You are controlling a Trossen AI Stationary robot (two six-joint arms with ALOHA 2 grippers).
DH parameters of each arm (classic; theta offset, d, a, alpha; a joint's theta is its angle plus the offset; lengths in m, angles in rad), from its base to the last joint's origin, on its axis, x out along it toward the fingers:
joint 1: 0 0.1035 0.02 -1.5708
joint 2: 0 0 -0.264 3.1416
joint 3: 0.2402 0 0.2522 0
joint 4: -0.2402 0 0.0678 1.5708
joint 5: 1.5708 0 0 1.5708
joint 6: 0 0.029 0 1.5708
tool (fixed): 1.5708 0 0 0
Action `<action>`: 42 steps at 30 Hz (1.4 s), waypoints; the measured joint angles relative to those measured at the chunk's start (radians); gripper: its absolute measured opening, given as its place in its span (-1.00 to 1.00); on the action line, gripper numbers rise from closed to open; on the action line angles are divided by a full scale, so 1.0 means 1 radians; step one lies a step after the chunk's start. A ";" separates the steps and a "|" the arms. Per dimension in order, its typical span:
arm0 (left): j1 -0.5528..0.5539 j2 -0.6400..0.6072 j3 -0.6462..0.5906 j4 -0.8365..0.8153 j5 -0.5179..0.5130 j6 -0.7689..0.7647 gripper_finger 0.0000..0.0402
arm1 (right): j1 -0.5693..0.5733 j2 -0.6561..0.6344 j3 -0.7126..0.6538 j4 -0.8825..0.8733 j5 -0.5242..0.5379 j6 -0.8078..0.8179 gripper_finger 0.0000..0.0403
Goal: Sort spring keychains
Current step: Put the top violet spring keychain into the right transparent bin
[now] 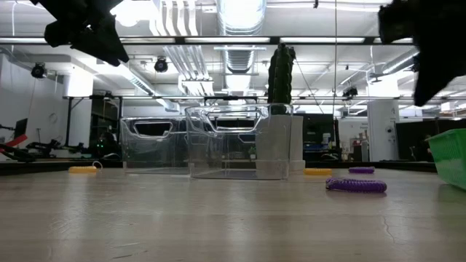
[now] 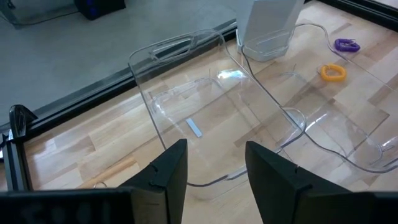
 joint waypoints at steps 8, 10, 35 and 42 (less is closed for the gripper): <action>0.000 0.000 0.000 0.000 0.000 0.014 -0.24 | -0.140 -0.059 0.000 0.004 0.041 -0.107 -0.33; 0.000 0.000 0.000 0.000 0.000 0.029 -0.24 | -0.177 -0.074 0.000 0.006 0.039 -0.157 -0.34; 0.002 0.000 0.000 0.010 -0.027 0.014 -0.24 | -0.976 -0.017 0.034 -0.047 -0.271 -0.418 -0.35; 0.002 0.000 0.000 0.016 -0.027 -0.048 -0.24 | -1.098 0.079 0.034 -0.048 -0.278 -0.364 -0.40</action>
